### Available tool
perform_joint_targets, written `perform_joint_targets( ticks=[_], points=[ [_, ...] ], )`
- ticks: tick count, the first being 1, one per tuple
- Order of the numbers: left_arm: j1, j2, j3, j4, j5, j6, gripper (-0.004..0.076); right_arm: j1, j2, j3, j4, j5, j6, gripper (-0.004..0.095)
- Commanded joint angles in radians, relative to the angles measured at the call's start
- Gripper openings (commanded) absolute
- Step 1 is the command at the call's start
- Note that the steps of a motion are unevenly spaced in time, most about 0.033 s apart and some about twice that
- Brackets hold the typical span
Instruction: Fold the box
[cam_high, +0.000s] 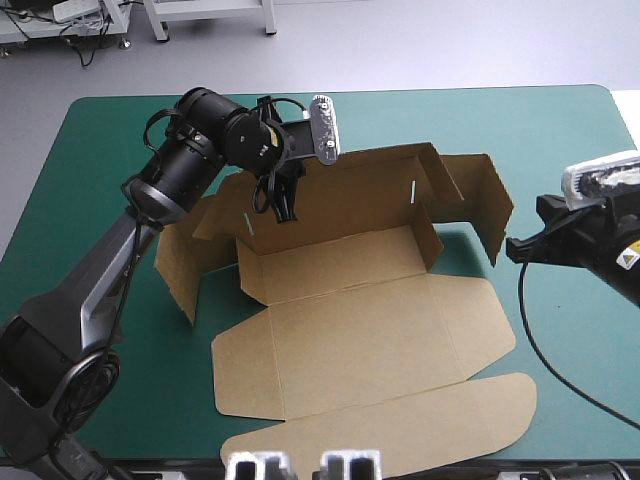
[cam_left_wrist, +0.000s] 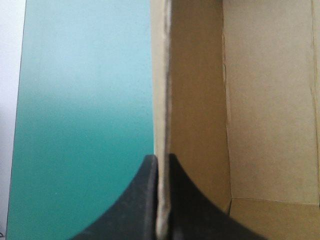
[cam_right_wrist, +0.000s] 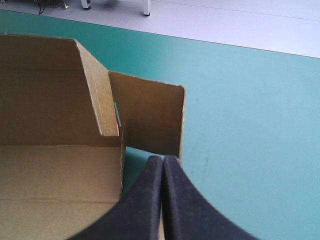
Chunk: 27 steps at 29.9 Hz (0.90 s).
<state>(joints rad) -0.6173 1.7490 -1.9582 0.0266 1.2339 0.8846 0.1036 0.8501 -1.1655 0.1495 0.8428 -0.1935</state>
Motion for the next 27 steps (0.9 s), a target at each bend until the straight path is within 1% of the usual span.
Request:
perform_joint_targets(
  ticks=[1, 3, 6, 8, 11, 16, 19, 22, 24, 27],
  points=[
    [-0.004, -0.072, -0.014, 0.004, -0.043, -0.01, -0.001, 0.0, 0.049, -0.09, -0.003, -0.06, 0.002, -0.002],
    [-0.004, -0.091, 0.016, -0.001, -0.066, -0.01, -0.001, 0.0, 0.086, -0.125, -0.003, -0.05, 0.002, -0.002],
    [-0.004, -0.123, 0.109, 0.022, -0.148, -0.008, -0.001, 0.0, 0.142, -0.169, -0.001, -0.042, 0.0, -0.002],
    [-0.004, -0.142, 0.186, 0.043, -0.216, 0.0, -0.001, 0.0, 0.182, -0.198, 0.009, -0.041, -0.005, -0.002],
    [-0.007, -0.181, 0.323, -0.003, -0.338, 0.058, -0.001, 0.0, 0.245, -0.254, 0.044, -0.027, -0.038, -0.002],
    [-0.013, -0.272, 0.509, 0.02, -0.578, 0.078, -0.001, 0.0, 0.368, -0.379, 0.046, 0.028, -0.048, -0.002],
    [-0.013, -0.305, 0.578, 0.045, -0.648, 0.078, -0.001, 0.0, 0.473, -0.494, 0.05, 0.07, -0.05, -0.002],
    [-0.013, -0.306, 0.617, 0.045, -0.68, 0.073, -0.001, 0.0, 0.591, -0.624, 0.071, 0.132, -0.048, -0.002],
    [-0.013, -0.304, 0.637, 0.05, -0.707, 0.073, -0.001, -0.001, 0.685, -0.727, 0.089, 0.207, -0.051, -0.002],
    [-0.013, -0.304, 0.669, 0.072, -0.777, 0.069, -0.001, -0.001, 0.819, -0.874, 0.12, 0.326, -0.044, -0.002]
  ],
)
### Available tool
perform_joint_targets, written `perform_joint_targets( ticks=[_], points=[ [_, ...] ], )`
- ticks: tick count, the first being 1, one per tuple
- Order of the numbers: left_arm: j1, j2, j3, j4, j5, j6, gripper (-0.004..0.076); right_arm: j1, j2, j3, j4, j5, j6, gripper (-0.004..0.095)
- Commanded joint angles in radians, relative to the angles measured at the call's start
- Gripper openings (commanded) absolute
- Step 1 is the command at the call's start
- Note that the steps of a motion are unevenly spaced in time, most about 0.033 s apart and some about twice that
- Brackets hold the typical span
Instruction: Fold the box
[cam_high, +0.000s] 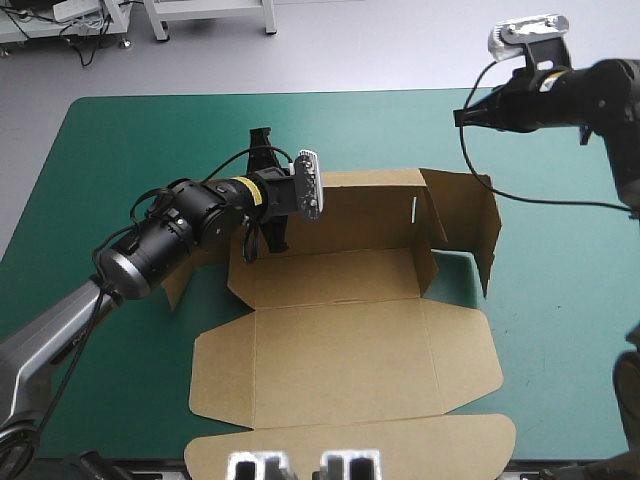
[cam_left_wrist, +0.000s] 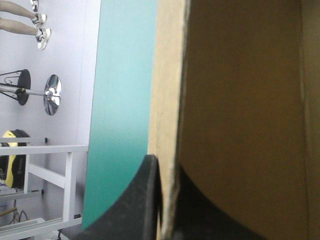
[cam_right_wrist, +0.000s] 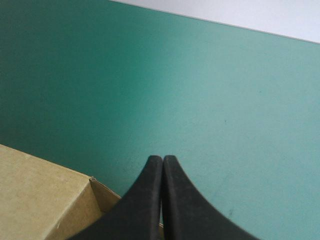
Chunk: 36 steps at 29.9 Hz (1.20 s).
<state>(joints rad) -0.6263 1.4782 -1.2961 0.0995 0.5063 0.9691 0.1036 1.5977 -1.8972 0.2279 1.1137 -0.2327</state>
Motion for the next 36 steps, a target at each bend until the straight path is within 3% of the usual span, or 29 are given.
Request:
perform_joint_targets(
  ticks=[1, 3, 7, 12, 22, 36],
  points=[
    [-0.004, -0.033, 0.012, -0.001, -0.067, -0.016, -0.001, -0.001, 0.117, -0.191, 0.058, 0.093, -0.005, -0.002],
    [-0.004, -0.033, 0.024, 0.013, -0.089, -0.016, -0.001, -0.001, 0.19, -0.262, 0.088, 0.13, 0.014, -0.002],
    [-0.004, -0.033, 0.051, 0.09, -0.104, -0.052, -0.001, -0.001, 0.259, -0.278, 0.144, 0.092, 0.03, -0.002],
    [-0.004, -0.033, 0.096, 0.216, -0.145, -0.143, -0.001, -0.001, 0.317, -0.278, 0.123, 0.124, 0.04, -0.002],
    [-0.004, -0.035, 0.131, 0.244, -0.195, -0.147, -0.001, -0.001, 0.342, -0.271, 0.062, 0.133, 0.059, -0.002],
    [-0.004, -0.033, 0.131, 0.278, -0.148, -0.147, -0.001, -0.001, 0.236, 0.027, 0.086, 0.135, 0.009, -0.002]
  ],
)
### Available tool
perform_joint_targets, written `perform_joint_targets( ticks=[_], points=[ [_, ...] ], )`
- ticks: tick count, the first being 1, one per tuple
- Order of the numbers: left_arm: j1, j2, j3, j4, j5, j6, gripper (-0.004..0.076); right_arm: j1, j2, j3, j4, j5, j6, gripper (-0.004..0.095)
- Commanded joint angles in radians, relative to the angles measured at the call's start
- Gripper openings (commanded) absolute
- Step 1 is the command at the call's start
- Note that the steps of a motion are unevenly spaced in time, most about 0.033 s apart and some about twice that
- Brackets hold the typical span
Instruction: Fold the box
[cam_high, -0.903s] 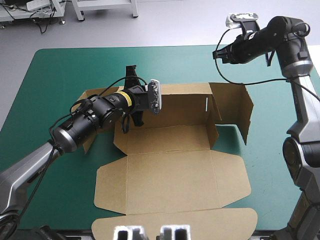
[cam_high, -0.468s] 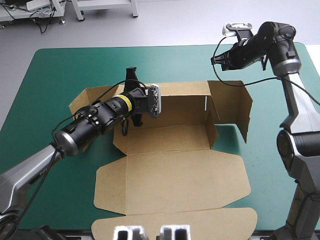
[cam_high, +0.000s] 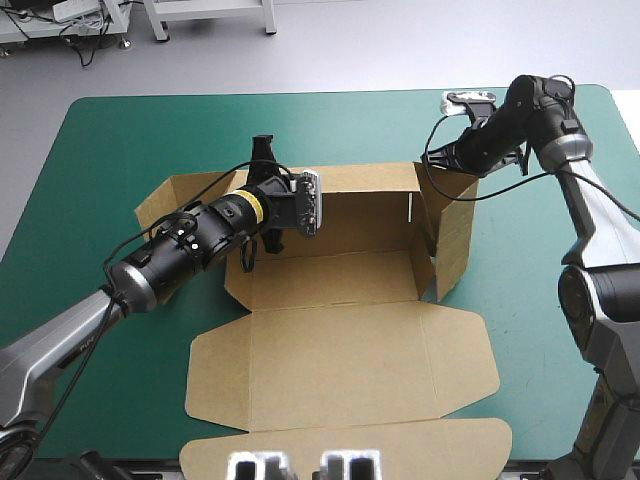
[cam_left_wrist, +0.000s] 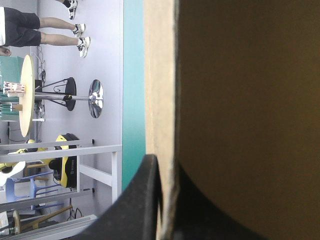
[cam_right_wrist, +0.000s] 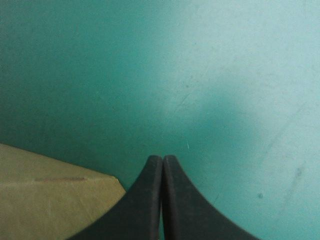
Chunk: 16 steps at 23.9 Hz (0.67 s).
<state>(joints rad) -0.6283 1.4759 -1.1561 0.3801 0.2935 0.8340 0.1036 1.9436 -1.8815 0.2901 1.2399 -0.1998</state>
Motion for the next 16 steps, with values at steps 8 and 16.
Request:
perform_joint_targets(
  ticks=[8, 16],
  points=[
    [-0.002, -0.031, -0.009, -0.004, 0.077, -0.032, -0.001, -0.001, -0.234, 0.241, 0.179, -0.054, -0.172, -0.002],
    [-0.002, -0.031, -0.009, -0.008, 0.108, -0.034, -0.001, -0.001, -0.56, 0.793, 0.425, -0.538, -0.56, -0.0019]
  ],
)
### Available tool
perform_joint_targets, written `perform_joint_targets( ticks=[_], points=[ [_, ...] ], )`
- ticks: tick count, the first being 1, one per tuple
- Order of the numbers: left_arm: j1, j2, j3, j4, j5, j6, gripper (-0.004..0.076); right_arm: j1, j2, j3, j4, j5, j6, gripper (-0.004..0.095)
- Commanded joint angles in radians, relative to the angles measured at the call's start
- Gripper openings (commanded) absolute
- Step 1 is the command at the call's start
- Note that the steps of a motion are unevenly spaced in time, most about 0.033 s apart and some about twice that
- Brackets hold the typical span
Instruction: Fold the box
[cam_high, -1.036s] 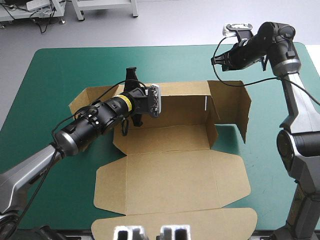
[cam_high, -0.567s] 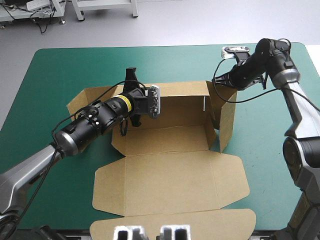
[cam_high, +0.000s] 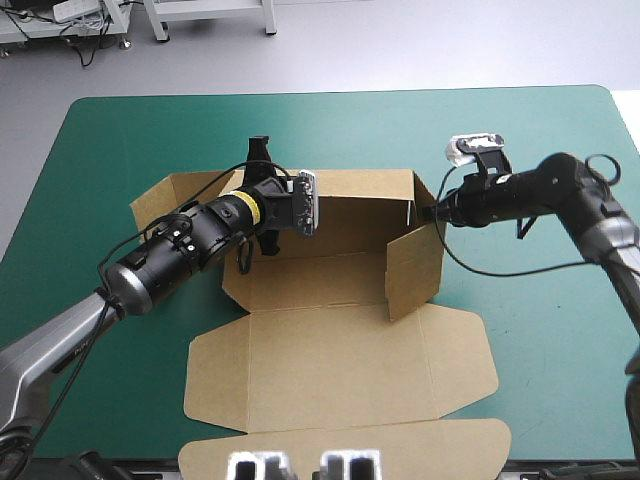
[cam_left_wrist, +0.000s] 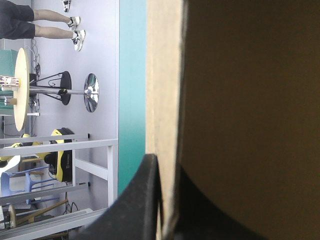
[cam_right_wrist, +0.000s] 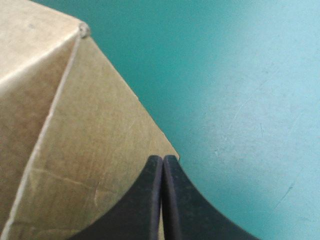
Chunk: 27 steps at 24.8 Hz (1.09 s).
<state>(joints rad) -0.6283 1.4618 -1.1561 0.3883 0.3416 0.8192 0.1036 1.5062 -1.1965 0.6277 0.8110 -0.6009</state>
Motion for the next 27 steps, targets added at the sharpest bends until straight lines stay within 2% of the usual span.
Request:
perform_joint_targets(
  ticks=[1, 4, 7, 10, 13, 23, 27],
  points=[
    [-0.004, -0.017, -0.009, -0.019, 0.06, -0.019, -0.001, -0.001, -0.169, 0.201, 0.161, -0.179, -0.256, -0.0019],
    [-0.017, -0.017, -0.009, -0.03, 0.066, -0.019, -0.001, -0.001, -0.204, 0.297, 0.299, -0.229, -0.403, -0.0019],
    [-0.06, -0.015, -0.009, -0.028, 0.088, -0.022, -0.001, -0.001, -0.204, 0.297, 0.316, -0.179, -0.431, -0.002],
    [-0.076, -0.015, -0.009, 0.029, 0.098, -0.11, -0.001, -0.001, -0.216, 0.297, 0.329, -0.122, -0.454, -0.0018],
    [-0.076, -0.015, -0.009, 0.13, 0.111, -0.204, -0.001, 0.001, -0.256, 0.298, 0.329, -0.126, -0.482, -0.0018],
    [-0.077, -0.015, -0.009, 0.136, 0.102, -0.209, -0.001, 0.001, -0.314, 0.348, 0.392, -0.139, -0.597, -0.0019],
    [-0.077, -0.015, -0.009, 0.136, 0.1, -0.209, -0.001, 0.001, -0.314, 0.367, 0.378, -0.124, -0.6, -0.0016]
  ],
)
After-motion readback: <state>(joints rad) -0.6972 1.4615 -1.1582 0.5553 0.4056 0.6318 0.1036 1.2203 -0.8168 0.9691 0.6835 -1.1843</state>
